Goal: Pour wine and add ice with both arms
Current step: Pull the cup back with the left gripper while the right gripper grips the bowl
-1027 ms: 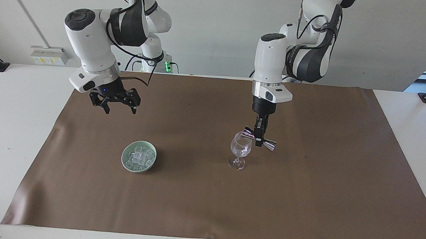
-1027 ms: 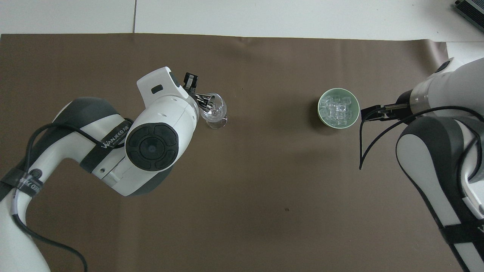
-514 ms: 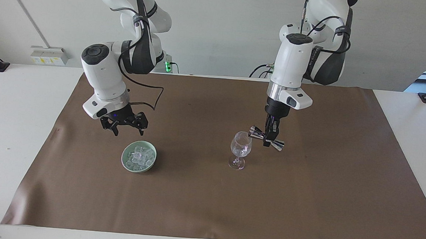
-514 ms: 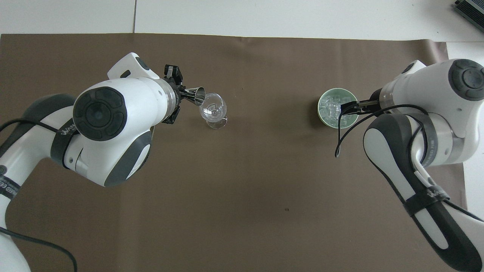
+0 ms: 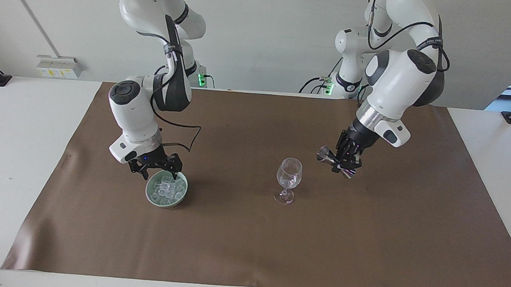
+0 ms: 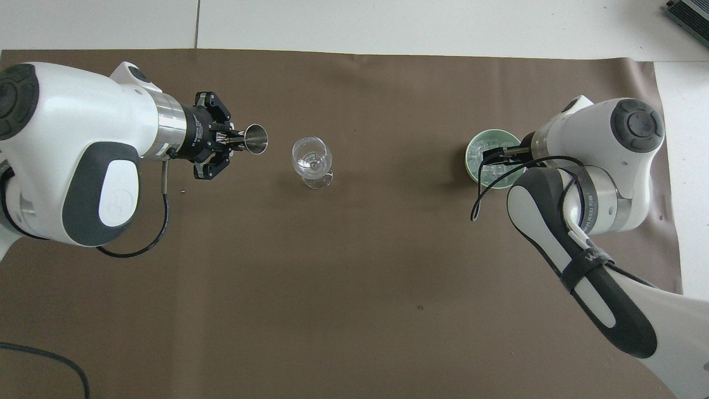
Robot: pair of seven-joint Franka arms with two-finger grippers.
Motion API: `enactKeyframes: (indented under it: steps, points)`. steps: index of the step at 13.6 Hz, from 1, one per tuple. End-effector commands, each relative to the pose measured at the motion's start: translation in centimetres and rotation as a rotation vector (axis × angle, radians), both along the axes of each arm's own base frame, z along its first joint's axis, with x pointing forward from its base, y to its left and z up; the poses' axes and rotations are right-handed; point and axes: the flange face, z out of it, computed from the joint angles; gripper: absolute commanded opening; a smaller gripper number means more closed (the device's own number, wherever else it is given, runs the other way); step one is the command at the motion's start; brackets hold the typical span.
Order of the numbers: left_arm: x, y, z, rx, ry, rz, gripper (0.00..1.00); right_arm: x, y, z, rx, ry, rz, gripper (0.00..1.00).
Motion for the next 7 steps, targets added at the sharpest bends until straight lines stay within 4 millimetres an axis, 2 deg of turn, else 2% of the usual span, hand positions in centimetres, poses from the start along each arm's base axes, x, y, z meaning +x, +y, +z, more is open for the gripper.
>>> enactKeyframes:
  steps: [1, 3, 5, 7]
  points:
    - [-0.4, 3.4, 1.0, -0.069, 0.046, 0.003, 0.0, 0.0, 0.6, -0.4, 0.015, -0.018, -0.043, 1.0]
    - [-0.3, 5.1, 0.1, -0.11, 0.081, 0.014, 0.0, 0.0, 0.8, -0.6, 0.018, -0.014, -0.057, 0.91]
    - [-0.5, 6.7, -1.8, -0.151, 0.115, 0.035, 0.0, 0.0, 0.9, -1.1, 0.017, -0.008, -0.057, 0.84]
    - [-1.1, 7.5, -2.9, -0.167, 0.127, 0.024, 0.0, 0.1, 0.8, -1.1, 0.017, -0.01, -0.059, 0.71]
